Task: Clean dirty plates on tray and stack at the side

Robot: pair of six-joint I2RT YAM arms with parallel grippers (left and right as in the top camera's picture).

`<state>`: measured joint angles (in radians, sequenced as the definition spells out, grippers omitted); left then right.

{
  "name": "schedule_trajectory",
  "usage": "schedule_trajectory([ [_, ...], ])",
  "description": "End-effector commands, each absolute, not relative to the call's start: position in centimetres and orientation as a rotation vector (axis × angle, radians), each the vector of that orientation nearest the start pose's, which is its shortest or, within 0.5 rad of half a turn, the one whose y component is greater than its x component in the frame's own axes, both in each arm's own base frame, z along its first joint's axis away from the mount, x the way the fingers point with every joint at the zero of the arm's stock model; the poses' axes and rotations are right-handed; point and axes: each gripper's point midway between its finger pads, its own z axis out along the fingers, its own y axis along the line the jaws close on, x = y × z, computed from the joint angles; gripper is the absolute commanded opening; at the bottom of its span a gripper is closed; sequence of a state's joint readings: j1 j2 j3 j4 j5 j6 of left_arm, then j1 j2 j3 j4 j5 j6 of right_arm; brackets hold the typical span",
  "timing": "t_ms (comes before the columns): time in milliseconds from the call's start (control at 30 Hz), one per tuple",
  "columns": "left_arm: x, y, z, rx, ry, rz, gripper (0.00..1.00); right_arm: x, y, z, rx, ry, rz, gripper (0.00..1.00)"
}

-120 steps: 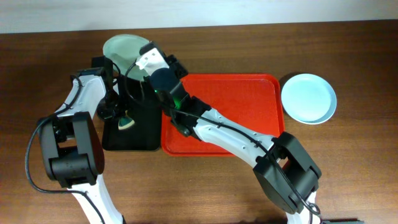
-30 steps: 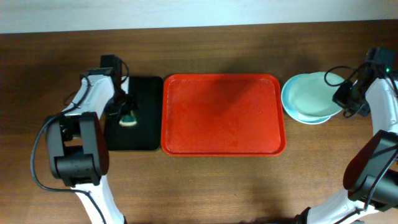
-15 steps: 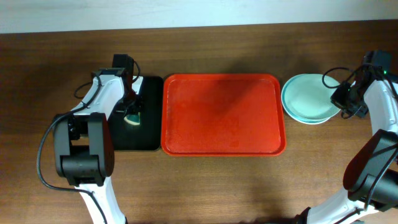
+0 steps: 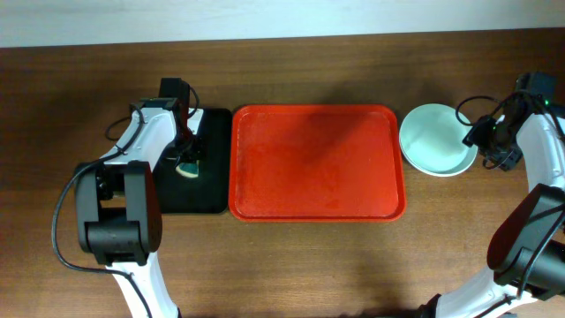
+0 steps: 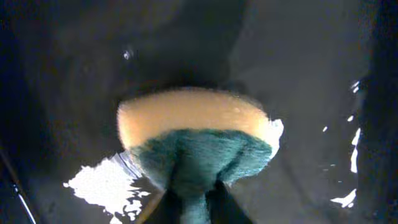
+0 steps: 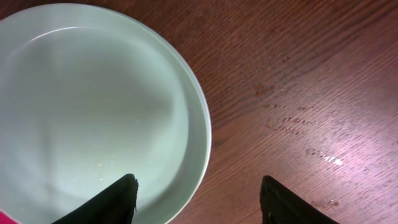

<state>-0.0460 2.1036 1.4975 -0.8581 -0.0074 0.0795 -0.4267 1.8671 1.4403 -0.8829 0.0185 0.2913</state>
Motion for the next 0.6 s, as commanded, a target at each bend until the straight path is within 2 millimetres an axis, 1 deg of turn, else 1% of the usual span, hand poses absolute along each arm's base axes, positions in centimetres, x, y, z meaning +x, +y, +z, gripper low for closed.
schedule_trajectory([
  [0,40.9,-2.4,0.3,0.22,3.039,-0.016,0.25,37.0,-16.7,8.2,1.017,2.698,-0.023,0.65],
  [33,40.9,-2.3,0.3,0.219,3.04,-0.015,0.37,37.0,-16.7,8.2,1.017,2.698,-0.023,0.65],
  [67,40.9,-2.4,0.3,0.219,3.04,-0.016,0.45,37.0,-16.7,8.1,1.017,2.699,-0.023,0.65],
  [133,40.9,-2.4,0.4,0.22,3.04,-0.016,0.46,36.9,-16.6,8.1,1.018,2.7,-0.023,0.66],
  [167,40.9,-2.4,0.7,0.22,3.037,-0.015,0.46,36.9,-16.6,8.1,1.018,2.7,-0.023,0.68],
  [233,41.3,-2.8,2.0,0.218,3.01,-0.052,0.46,36.9,-16.7,8.1,1.018,2.7,-0.023,0.74],
  [300,41.9,-3.3,3.9,0.215,2.957,-0.11,0.47,36.9,-16.6,8.1,1.018,2.701,-0.023,0.77],
  [333,42.2,-3.4,5.3,0.213,2.92,-0.121,0.48,36.9,-16.6,8.1,1.018,2.702,-0.023,0.79],
  [367,42.4,-3.4,6.8,0.212,2.885,-0.116,0.49,36.9,-16.6,8.1,1.018,2.702,-0.022,0.82],
  [400,42.5,-3.4,8.0,0.211,2.854,-0.115,0.51,36.9,-16.6,8.1,1.017,2.702,-0.022,0.89],
  [433,42.6,-3.4,9.1,0.211,2.827,-0.113,0.56,37.0,-16.5,8.1,1.012,2.702,-0.022,0.99],
  [467,42.6,-3.4,10.5,0.199,2.792,-0.111,0.97,37.0,-16.4,8.1,1.01,2.702,-0.022,0.99],
  [500,42.6,-3.4,11.4,0.199,2.773,-0.111,0.99,37.0,-16.4,8.1,1.01,2.703,-0.022,0.99],
  [567,42.6,-3.4,12.9,0.195,2.737,-0.109,0.99,37.0,-16.4,8.1,1.01,2.703,-0.022,0.99],
])
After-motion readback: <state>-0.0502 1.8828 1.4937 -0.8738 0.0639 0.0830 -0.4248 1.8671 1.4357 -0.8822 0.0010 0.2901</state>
